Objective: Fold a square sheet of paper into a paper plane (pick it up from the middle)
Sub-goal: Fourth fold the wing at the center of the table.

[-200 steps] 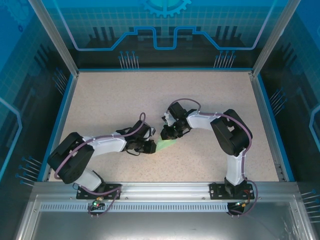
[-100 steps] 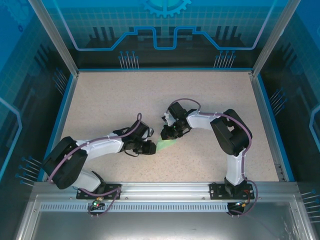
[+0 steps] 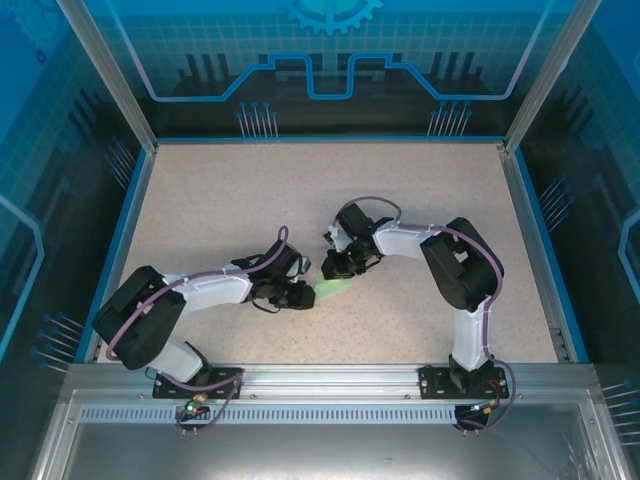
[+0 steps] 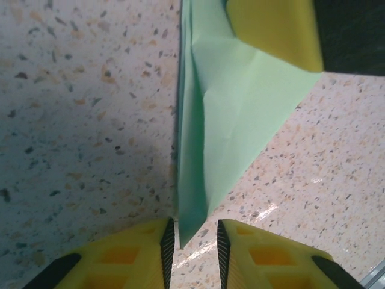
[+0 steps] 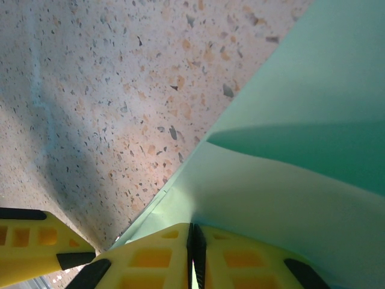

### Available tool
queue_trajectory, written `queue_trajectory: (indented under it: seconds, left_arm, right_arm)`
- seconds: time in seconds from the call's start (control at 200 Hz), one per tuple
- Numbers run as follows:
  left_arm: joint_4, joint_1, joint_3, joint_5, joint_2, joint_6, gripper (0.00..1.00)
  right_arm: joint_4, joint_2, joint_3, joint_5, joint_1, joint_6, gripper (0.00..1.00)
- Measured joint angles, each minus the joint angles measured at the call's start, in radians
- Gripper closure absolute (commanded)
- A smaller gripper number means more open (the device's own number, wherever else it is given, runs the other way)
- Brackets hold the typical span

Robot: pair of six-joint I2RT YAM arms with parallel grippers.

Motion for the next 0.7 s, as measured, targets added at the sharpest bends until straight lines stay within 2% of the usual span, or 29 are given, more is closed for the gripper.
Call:
queue_trajectory:
  seconds: [0.51,0.7]
  left_arm:
    - [-0.002,0.0,0.026,-0.002,0.038,0.007,0.87]
    - [-0.002,0.002,0.026,-0.001,0.039,0.011,0.88]
  right_arm:
    - [-0.002,0.002,0.002,-0.003,-0.002,-0.005,0.87]
    - [-0.002,0.003,0.002,-0.003,-0.002,-0.005,0.87]
